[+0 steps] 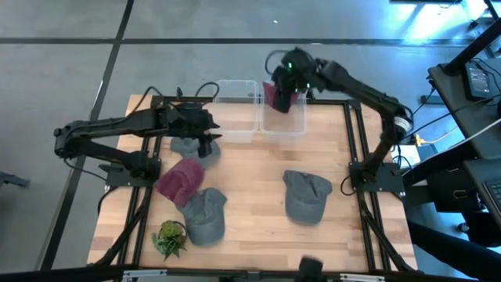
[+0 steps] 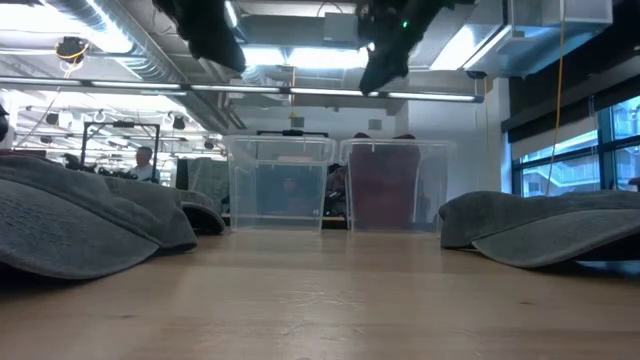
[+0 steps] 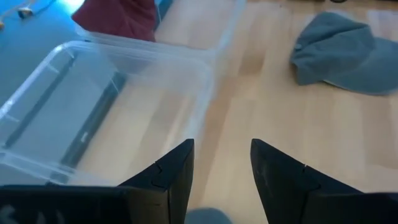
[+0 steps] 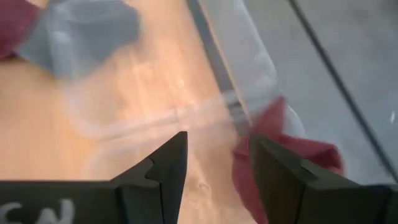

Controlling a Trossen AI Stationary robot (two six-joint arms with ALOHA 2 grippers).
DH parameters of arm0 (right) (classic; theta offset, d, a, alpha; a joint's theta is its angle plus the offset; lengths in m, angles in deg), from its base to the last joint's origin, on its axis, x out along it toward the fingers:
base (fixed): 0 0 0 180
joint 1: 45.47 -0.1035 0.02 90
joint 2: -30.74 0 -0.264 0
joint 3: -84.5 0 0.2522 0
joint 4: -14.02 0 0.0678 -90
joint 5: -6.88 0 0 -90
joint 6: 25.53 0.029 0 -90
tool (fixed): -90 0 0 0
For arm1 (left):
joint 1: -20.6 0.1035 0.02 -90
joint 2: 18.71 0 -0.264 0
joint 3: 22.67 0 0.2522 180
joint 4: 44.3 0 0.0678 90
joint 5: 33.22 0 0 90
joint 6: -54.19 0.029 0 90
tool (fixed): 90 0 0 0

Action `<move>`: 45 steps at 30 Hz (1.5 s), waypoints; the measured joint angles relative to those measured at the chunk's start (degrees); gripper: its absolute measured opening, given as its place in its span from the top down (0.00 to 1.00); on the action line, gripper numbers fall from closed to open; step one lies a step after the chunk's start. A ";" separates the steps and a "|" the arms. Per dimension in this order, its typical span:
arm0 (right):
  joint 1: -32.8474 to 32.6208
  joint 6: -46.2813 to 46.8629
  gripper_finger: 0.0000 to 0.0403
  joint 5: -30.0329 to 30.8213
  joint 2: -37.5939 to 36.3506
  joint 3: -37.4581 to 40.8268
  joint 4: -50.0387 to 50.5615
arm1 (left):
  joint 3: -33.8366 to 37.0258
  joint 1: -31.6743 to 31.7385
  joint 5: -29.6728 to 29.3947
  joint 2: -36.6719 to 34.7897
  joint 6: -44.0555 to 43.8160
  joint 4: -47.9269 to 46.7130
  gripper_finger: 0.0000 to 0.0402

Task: Pick & Place hat
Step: Put the bottom right gray cap into the left transparent bin

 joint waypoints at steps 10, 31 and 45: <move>-15.41 12.04 0.58 8.91 -23.81 33.64 -14.07 | -0.02 -5.36 -0.38 -0.86 -1.53 -1.71 0.61; -31.11 42.66 0.58 0.27 -32.78 64.26 -4.05 | -0.02 -6.34 -0.47 1.78 -2.03 -1.04 0.63; -37.08 49.03 0.58 2.13 -31.99 77.23 -15.79 | -0.02 -6.34 -0.59 1.78 -1.66 -1.02 0.63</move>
